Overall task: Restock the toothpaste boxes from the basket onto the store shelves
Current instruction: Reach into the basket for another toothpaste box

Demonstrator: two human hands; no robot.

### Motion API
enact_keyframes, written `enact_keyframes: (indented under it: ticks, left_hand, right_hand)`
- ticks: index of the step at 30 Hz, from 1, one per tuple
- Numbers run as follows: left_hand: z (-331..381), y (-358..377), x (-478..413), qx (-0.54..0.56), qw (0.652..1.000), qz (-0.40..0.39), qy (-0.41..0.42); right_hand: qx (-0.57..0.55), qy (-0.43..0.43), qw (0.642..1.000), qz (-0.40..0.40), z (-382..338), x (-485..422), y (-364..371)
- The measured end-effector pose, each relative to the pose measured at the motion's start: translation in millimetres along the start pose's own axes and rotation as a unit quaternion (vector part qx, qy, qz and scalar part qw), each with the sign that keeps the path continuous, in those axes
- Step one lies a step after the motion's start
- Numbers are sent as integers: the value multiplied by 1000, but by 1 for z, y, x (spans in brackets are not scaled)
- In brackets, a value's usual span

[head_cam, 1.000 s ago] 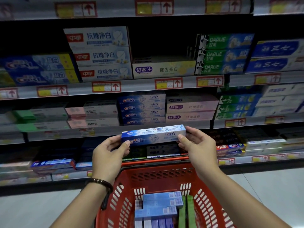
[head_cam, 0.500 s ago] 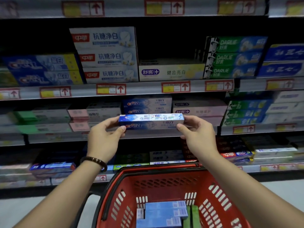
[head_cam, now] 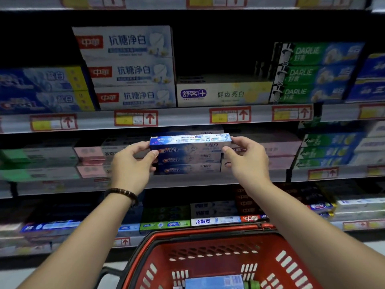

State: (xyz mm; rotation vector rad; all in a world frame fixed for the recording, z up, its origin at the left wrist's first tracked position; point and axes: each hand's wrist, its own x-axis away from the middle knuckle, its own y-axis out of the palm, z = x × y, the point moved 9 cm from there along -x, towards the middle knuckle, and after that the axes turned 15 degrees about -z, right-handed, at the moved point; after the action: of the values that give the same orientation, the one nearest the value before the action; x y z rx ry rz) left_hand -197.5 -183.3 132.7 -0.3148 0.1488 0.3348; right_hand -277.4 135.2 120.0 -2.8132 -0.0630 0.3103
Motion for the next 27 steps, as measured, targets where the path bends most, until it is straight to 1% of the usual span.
enact_keyframes:
  ticks: [6,14,27]
  left_hand:
    - [-6,5,-18,28,1000,0,0]
    - [-15,11,-28,86,996,-15,-22]
    - [-17,16,-39,116,993,-7,-35]
  right_hand:
    - [0,7,1000,-2,-1,-11,4]
    - [-20,11,1000,-21,-1,-23,11]
    - [-57,33,998,-10,7,-34,11]
